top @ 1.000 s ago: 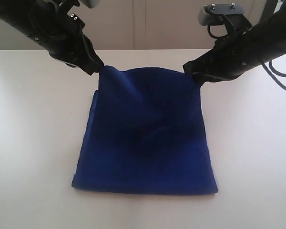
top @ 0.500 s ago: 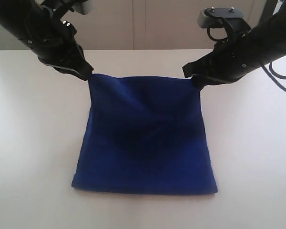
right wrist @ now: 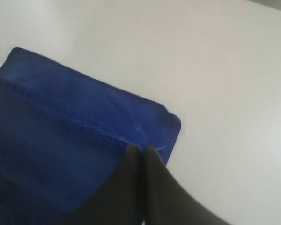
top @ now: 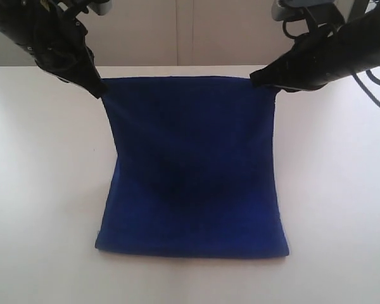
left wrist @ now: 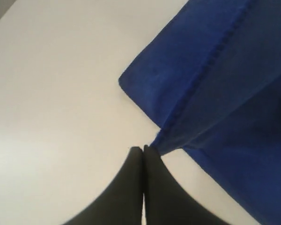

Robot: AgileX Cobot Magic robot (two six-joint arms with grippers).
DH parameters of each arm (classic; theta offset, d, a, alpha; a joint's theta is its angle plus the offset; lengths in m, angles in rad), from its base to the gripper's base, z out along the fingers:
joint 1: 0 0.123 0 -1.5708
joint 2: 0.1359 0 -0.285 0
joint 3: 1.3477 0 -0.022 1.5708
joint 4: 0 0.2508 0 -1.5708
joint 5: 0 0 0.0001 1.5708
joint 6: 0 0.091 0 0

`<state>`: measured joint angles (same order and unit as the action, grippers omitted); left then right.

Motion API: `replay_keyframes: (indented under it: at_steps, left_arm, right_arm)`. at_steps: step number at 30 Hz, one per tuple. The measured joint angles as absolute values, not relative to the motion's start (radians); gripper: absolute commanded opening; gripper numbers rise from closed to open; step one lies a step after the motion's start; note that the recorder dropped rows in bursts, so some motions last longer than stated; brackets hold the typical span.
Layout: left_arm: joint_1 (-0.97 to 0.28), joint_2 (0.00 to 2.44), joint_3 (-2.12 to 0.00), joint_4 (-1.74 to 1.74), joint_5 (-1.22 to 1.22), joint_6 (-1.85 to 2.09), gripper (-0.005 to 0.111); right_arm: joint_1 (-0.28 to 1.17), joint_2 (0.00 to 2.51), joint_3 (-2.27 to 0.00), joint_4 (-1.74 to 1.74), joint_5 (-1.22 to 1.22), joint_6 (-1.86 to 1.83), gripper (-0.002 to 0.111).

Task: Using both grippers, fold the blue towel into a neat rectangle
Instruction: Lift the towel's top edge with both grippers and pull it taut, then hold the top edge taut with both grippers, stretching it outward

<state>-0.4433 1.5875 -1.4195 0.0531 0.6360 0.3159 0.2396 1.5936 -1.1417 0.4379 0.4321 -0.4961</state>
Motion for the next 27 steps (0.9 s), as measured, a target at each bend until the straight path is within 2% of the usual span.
replay_keyframes:
  at_steps: [15,27]
  left_arm:
    - [-0.443,1.563,-1.420,0.153,0.569,0.230,0.000]
    - [-0.443,1.512,-1.453,0.153,0.672,0.219,0.000]
  right_arm:
    - [0.240,1.612,-1.142,0.428,0.312,-0.507,0.000]
    - [0.240,1.624,-1.142,0.428,0.293,-0.507,0.000]
